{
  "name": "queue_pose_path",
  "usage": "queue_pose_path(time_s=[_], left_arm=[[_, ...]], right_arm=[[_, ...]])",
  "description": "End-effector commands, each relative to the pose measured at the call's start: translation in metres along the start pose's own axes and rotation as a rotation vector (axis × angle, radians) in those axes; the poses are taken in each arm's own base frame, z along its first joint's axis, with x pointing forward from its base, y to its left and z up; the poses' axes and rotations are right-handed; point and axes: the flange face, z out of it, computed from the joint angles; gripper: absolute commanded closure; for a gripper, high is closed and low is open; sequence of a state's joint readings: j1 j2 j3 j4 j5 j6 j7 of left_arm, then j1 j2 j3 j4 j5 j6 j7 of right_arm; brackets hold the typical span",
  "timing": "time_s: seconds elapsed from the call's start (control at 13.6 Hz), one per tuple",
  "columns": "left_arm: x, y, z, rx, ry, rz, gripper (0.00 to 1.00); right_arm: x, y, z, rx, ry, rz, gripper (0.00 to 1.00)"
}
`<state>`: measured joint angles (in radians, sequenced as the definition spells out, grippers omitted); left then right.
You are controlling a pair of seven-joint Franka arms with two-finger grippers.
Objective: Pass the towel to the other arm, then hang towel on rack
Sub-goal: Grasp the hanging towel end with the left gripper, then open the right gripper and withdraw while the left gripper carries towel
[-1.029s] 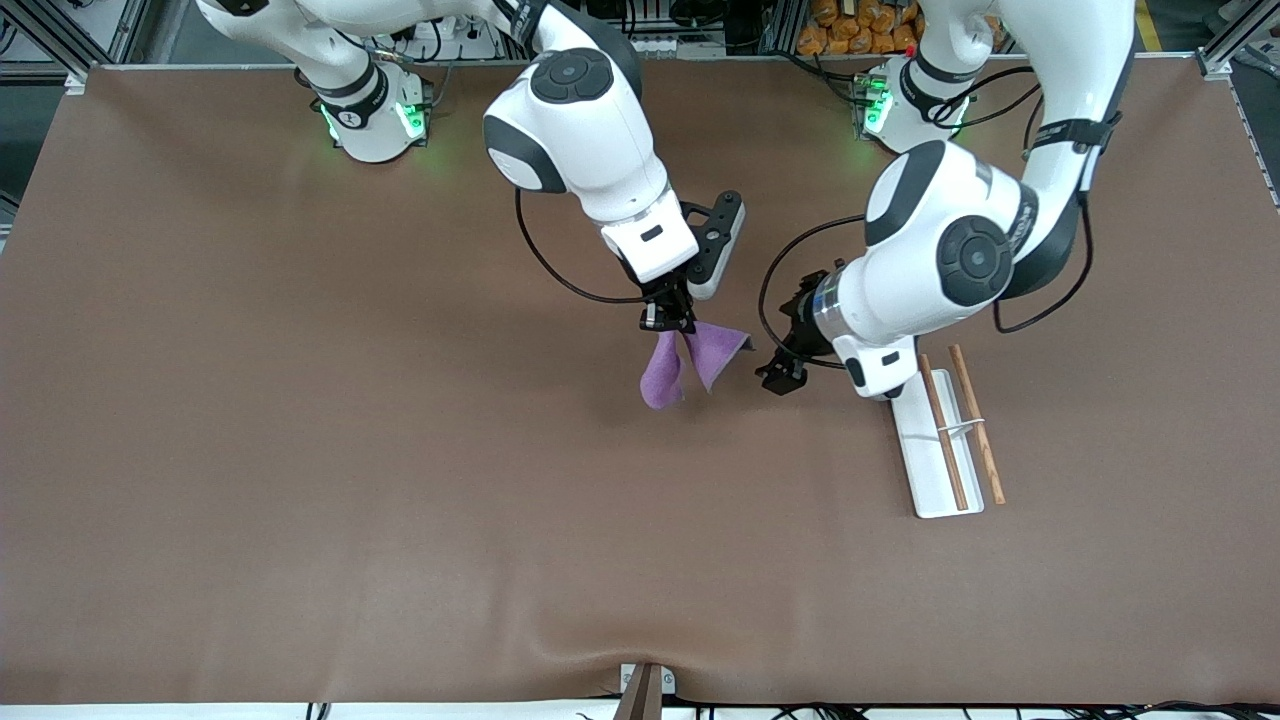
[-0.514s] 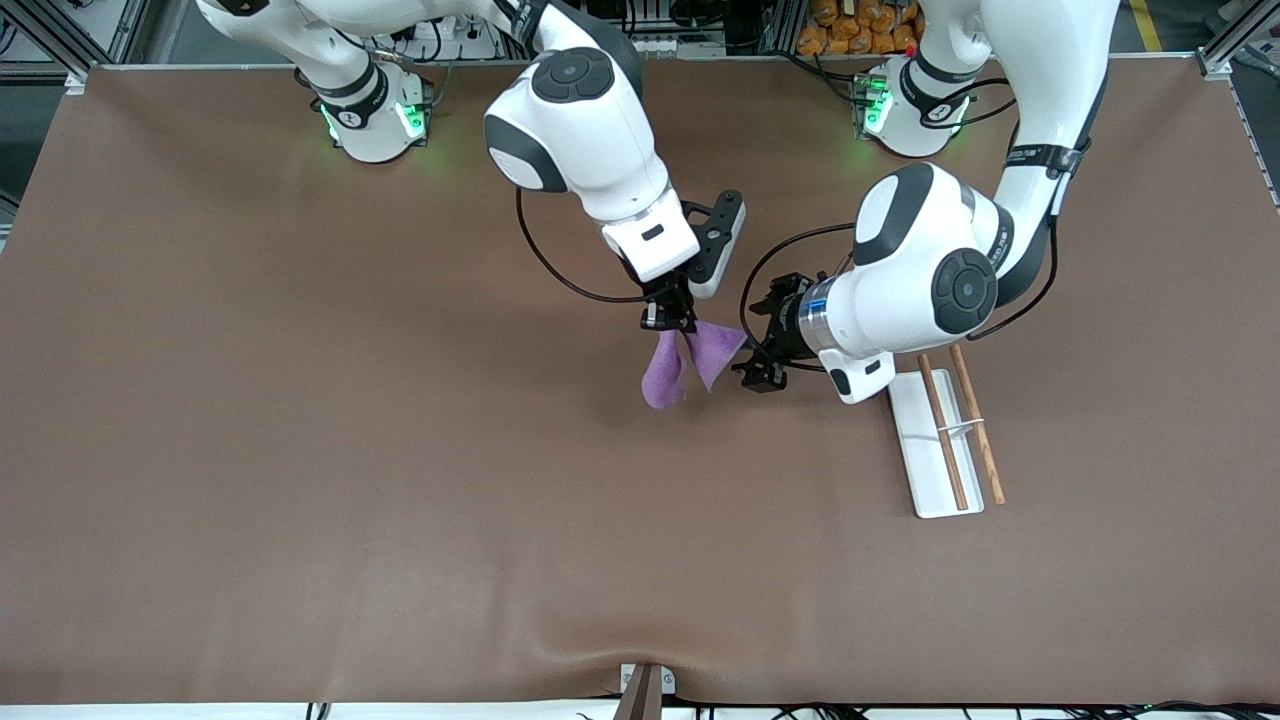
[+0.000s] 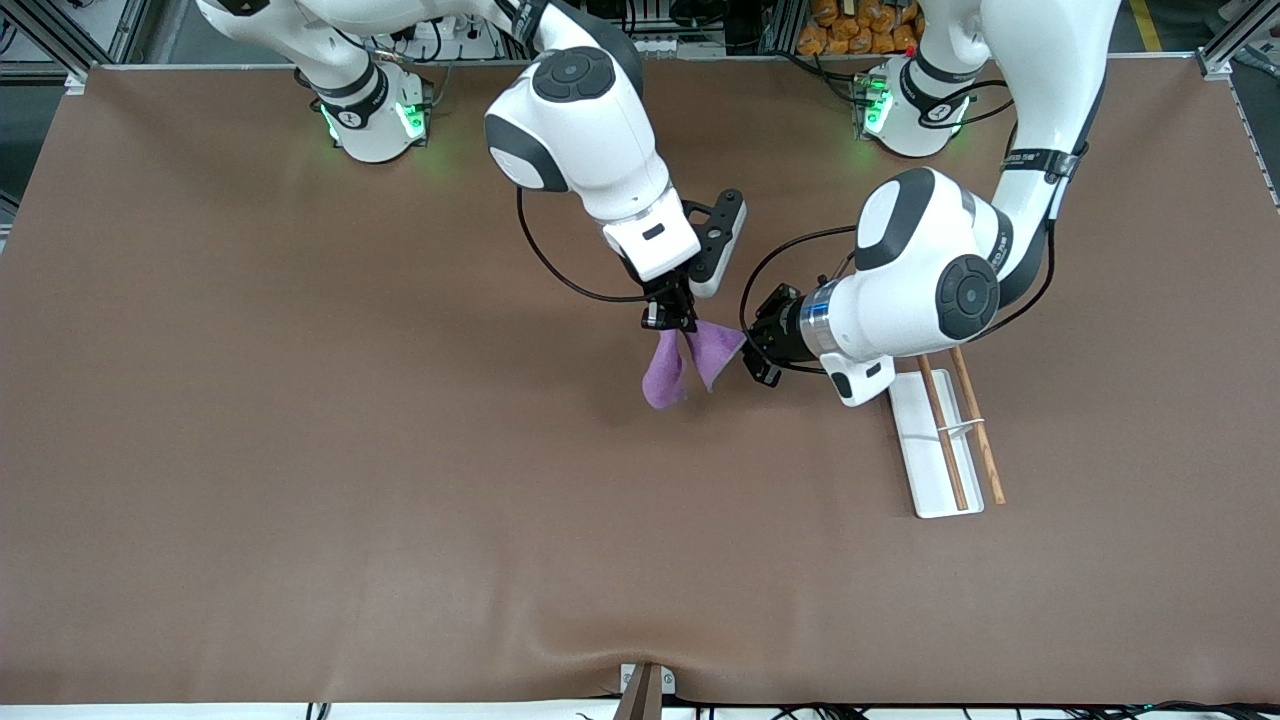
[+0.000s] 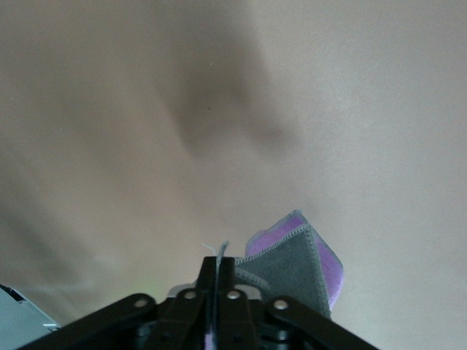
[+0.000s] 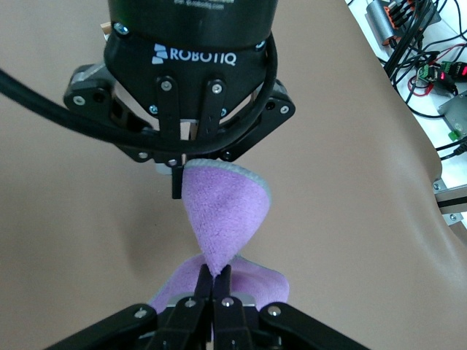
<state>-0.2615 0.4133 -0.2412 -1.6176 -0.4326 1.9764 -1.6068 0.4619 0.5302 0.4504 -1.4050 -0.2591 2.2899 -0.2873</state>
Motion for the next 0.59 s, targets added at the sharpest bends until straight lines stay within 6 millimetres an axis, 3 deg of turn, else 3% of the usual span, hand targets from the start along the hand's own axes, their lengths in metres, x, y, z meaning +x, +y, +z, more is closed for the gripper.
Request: queue_pose_path(time_s=[0.0, 0.29, 0.37, 0.44, 0.51], left_arm=[[-0.004, 0.003, -0.015, -0.032, -0.014, 0.02, 1.0], [-0.004, 0.007, -0.061, -0.098, -0.014, 0.073, 1.0], [0.004, 0.008, -0.073, -0.113, -0.013, 0.117, 1.0], [0.006, 0.007, -0.084, -0.109, -0.013, 0.171, 1.0], [0.008, 0.006, -0.095, -0.099, -0.012, 0.209, 1.0]], right_arm=[[0.006, -0.001, 0.0, -0.017, 0.005, -0.015, 1.0], [0.005, 0.001, -0.001, -0.018, 0.004, -0.012, 1.0], [0.006, 0.001, -0.004, -0.019, 0.007, -0.01, 0.94], [0.007, 0.0, -0.006, -0.019, 0.009, -0.002, 0.22], [0.005, 0.002, -0.005, -0.02, 0.007, 0.001, 0.0]])
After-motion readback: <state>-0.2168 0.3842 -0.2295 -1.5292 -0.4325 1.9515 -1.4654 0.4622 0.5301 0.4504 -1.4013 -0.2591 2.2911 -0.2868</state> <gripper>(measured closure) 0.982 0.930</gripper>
